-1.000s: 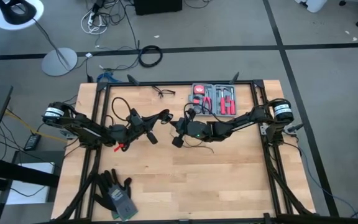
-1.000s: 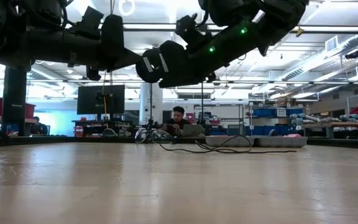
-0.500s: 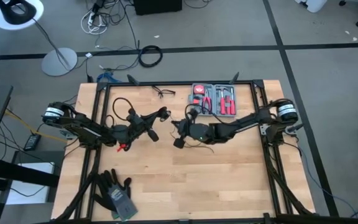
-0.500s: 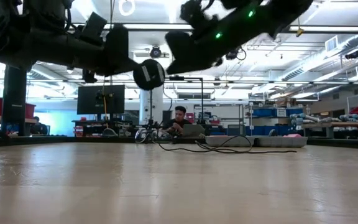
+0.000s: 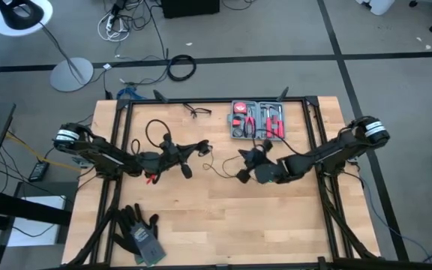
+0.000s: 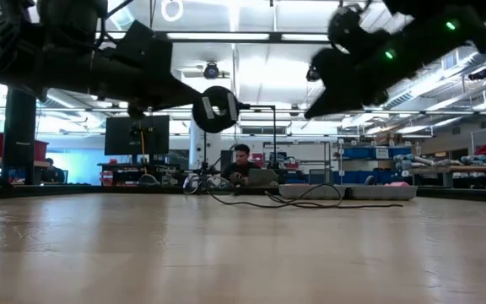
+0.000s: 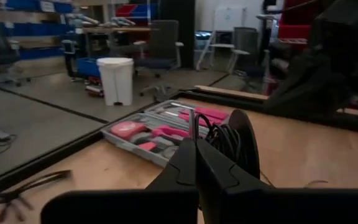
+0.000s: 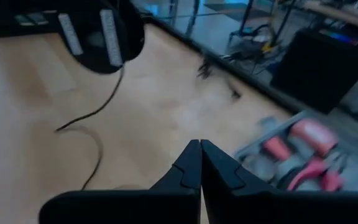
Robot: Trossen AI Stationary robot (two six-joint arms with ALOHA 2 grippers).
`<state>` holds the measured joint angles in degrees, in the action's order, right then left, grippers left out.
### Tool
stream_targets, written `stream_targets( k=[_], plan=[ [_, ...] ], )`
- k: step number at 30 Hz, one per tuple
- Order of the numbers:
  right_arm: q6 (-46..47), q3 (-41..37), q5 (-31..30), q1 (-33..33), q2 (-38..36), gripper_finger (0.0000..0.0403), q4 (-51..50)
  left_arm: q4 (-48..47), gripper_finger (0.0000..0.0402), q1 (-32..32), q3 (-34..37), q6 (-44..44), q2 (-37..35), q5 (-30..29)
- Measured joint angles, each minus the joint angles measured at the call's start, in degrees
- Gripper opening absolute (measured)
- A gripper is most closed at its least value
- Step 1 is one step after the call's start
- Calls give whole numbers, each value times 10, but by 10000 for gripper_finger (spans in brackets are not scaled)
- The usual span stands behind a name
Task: Coil cords
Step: Coil the black wire onto the spool
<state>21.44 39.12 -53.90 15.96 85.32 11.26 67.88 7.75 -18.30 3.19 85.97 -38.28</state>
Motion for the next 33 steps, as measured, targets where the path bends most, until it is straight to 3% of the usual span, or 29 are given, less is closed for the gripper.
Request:
stream_targets(
  k=[4, 8, 14, 20, 23, 26, 33],
  plan=[
    [33, -50, 42, 9, 18, 0, 105, 0, 0, 0, -41, -15, 53, 9],
    [4, -31, 44, 8, 97, 0, 195, -1, 0, -2, -91, -17, 112, 8],
    [-17, 44, -43, -9, 188, 0, 196, 0, 0, -2, -136, -28, 143, 6],
    [-22, 77, -44, -22, 215, 0, 176, -1, 0, -2, -140, -42, 140, 4],
    [-24, 80, -12, -23, 215, 0, 182, -1, 0, -2, -139, -39, 140, 4],
    [-31, 80, 57, -31, 215, 0, 200, 0, 0, -2, -139, -37, 140, 4],
    [-102, 79, 109, -34, 216, 0, 293, -1, 0, -3, -140, -30, 140, 2]
  ],
)
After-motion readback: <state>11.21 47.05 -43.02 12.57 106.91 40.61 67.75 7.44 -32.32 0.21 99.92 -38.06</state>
